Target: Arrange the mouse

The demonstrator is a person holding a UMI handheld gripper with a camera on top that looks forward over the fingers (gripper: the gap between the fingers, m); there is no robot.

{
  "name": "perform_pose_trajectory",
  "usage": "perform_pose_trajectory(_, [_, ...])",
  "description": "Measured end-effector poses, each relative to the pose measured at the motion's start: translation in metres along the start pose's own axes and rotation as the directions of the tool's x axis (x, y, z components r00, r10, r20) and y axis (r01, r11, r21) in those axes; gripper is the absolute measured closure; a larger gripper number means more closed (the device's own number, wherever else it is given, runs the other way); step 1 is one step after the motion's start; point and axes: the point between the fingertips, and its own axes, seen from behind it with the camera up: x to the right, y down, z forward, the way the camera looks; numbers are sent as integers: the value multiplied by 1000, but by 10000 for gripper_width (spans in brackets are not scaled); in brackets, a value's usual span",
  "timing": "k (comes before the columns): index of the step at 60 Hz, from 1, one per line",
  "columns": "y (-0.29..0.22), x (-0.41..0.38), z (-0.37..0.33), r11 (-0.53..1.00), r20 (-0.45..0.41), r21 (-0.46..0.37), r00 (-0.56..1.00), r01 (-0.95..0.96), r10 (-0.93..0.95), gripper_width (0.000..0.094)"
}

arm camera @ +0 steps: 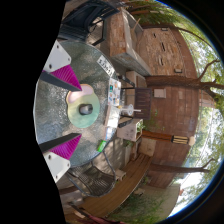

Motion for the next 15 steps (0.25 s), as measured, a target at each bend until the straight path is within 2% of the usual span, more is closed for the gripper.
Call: perform_pose_trajectory(15, [15, -4, -17, 1000, -4, -7, 1000, 16, -16, 81])
